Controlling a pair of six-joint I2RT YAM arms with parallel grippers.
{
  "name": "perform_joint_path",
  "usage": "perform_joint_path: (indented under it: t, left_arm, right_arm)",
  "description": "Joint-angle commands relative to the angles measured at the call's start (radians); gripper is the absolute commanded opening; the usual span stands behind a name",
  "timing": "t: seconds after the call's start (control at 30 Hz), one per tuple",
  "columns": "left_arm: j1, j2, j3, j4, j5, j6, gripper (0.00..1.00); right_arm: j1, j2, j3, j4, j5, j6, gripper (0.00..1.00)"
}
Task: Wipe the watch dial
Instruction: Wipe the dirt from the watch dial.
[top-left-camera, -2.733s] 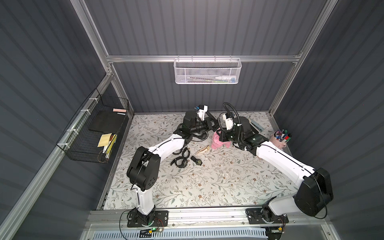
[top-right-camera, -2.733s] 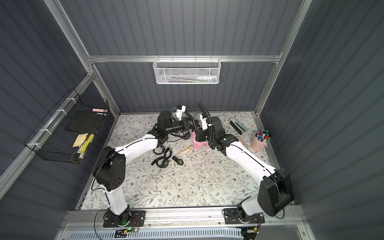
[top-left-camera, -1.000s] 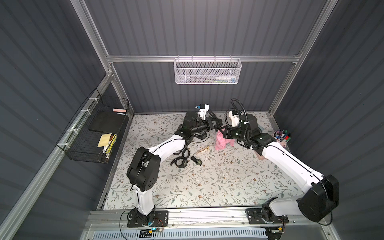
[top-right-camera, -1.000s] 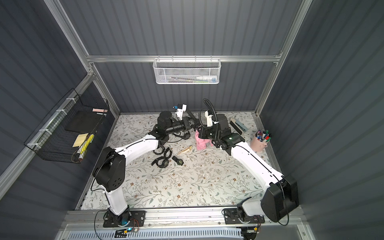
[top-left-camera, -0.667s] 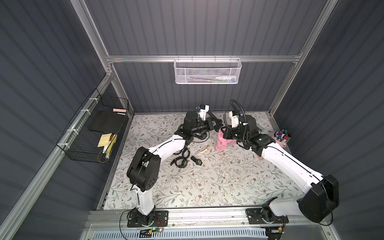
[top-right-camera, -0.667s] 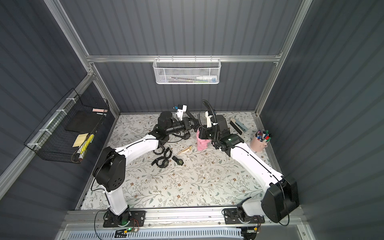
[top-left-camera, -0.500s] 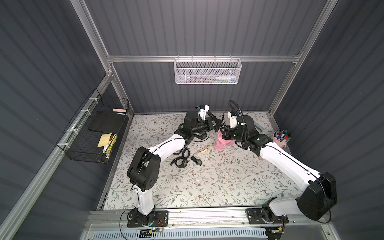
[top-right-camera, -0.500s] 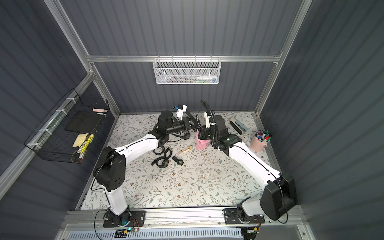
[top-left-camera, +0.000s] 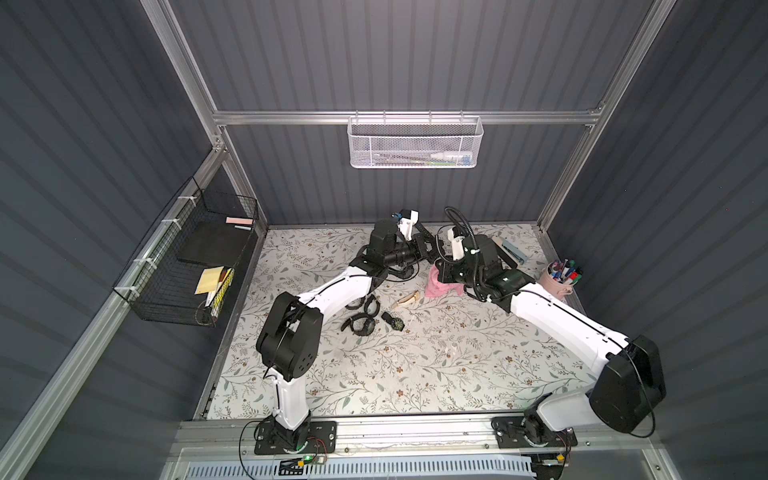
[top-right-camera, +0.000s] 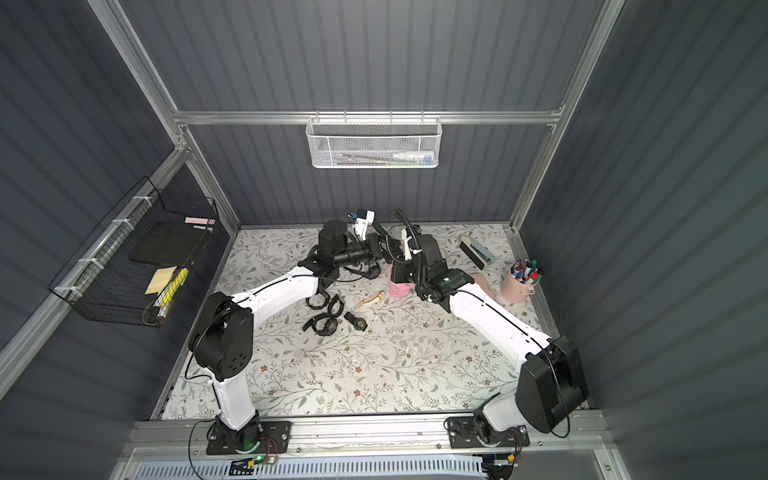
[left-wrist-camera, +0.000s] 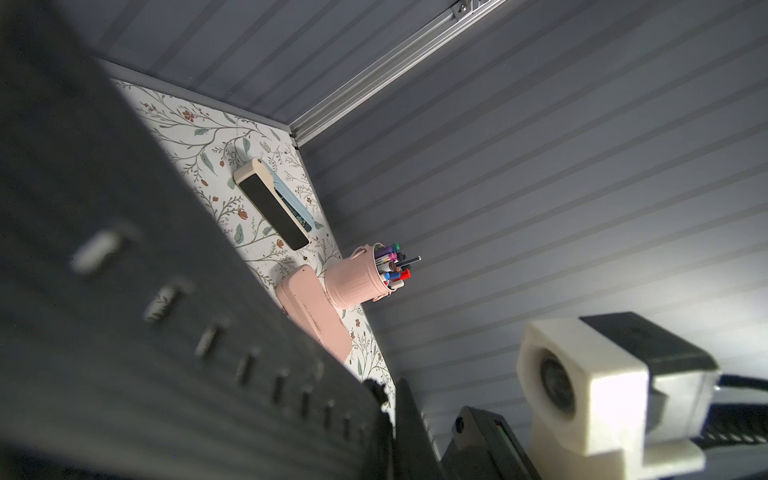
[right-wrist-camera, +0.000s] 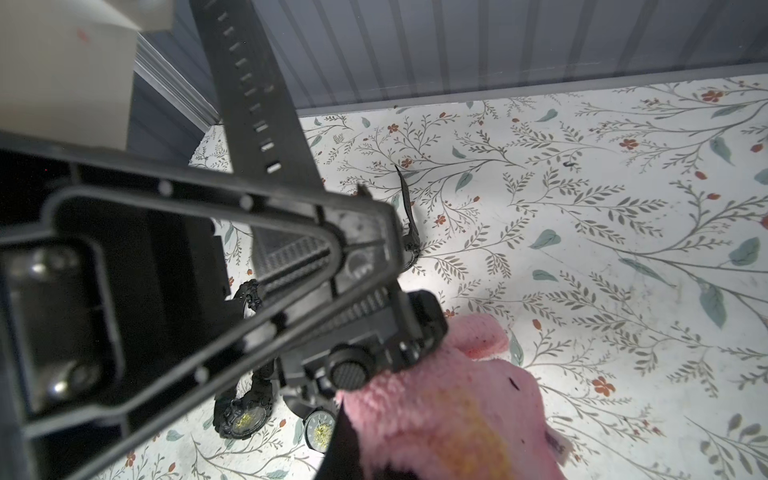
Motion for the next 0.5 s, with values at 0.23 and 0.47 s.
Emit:
perform_joint_path:
  t: [0.23,0.47]
  left_arm:
    - [-0.057,0.014,-0.044,0.008,0.089,0.033,0.0]
    - [-0.057,0.006,-0.044,-0.02,0.095,0.057,0.0]
  right_arm:
    - [0.036,-0.13,-0.017,0.204,0.021,0.067,0.0]
    - [-0.018,-0.144,-0.036,0.188,0.158,0.053,0.0]
